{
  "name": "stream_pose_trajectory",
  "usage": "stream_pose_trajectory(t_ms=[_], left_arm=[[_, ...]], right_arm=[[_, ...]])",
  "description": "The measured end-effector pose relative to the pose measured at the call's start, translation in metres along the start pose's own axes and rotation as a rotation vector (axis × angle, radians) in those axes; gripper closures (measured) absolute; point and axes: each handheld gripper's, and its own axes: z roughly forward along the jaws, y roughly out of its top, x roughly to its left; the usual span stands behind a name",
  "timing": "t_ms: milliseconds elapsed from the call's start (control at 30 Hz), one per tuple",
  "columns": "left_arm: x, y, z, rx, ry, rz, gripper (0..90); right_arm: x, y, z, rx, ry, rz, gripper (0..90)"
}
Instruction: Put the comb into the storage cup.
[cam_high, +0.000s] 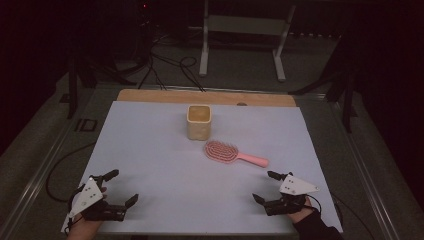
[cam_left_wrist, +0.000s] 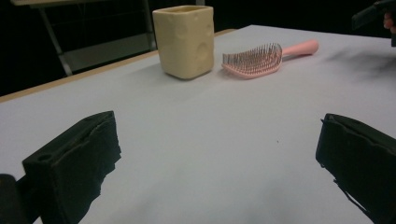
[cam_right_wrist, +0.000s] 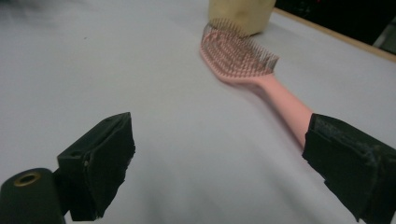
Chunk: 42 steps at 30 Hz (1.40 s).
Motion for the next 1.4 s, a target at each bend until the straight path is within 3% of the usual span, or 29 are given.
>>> stream_pose_trajectory(t_ms=[333, 600, 1067, 1400], left_arm=[[0.001, 0.001, 0.001, -0.004, -0.005, -0.001, 0.0], [0.0, 0.001, 0.0, -0.007, -0.01, 0.003, 0.0], [-0.001, 0.003, -0.001, -0.017, -0.013, 0.004, 0.0], [-0.002, 0.003, -0.001, -0.015, -0.011, 0.0, 0.0]], right_arm=[[0.005, 0.0, 0.003, 0.059, 0.049, -0.005, 8.5], [0.007, 0.006, -0.001, 0.042, 0.071, -0.006, 8.5], [0.01, 0.022, -0.013, 0.02, 0.047, -0.012, 8.5], [0.011, 0.048, -0.026, -0.007, 0.011, -0.044, 8.7]])
